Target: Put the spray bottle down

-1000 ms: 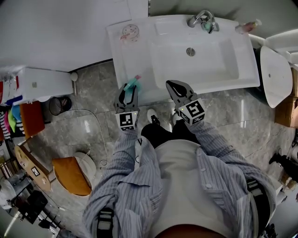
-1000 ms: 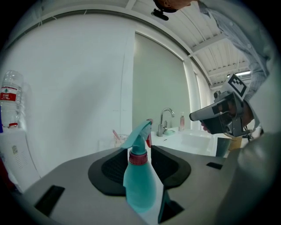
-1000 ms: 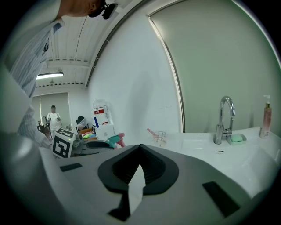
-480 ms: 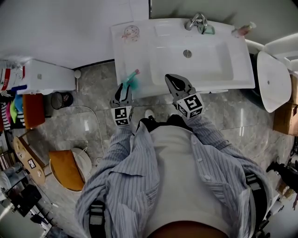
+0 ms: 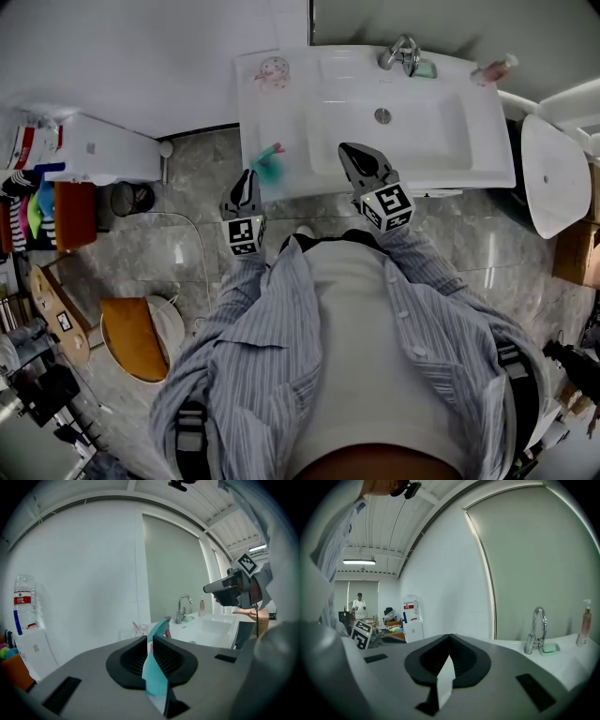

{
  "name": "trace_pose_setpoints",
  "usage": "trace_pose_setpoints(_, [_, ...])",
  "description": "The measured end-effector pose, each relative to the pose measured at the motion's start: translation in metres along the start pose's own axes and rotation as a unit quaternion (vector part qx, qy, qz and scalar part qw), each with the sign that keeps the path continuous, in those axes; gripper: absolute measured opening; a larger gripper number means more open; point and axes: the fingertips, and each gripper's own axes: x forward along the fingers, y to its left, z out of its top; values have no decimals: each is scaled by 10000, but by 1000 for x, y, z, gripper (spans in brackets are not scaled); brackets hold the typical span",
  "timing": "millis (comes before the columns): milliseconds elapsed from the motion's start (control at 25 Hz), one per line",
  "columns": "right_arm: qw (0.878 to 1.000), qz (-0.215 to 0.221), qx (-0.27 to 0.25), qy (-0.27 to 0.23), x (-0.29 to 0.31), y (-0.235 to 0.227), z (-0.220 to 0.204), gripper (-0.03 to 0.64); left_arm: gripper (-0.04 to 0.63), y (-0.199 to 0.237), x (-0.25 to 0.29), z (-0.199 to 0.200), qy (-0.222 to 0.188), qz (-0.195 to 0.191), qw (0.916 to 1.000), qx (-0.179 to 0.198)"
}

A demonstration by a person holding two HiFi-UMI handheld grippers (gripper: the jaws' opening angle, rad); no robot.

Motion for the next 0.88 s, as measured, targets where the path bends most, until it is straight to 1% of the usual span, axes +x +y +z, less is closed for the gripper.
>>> trace_pose_setpoints(440, [9999, 30, -13, -138, 4, -2, 12, 15, 14, 0, 0, 61, -601, -13, 9982, 64])
trace_pose_setpoints(600, [9998, 23, 7, -200, 3, -2, 16, 15, 7, 0, 1, 78, -723, -22, 9974, -6])
trace_pose_setpoints(880, [9996, 3, 53, -275, -4, 1, 20, 15, 2, -13, -3, 102, -900, -112, 9959, -35])
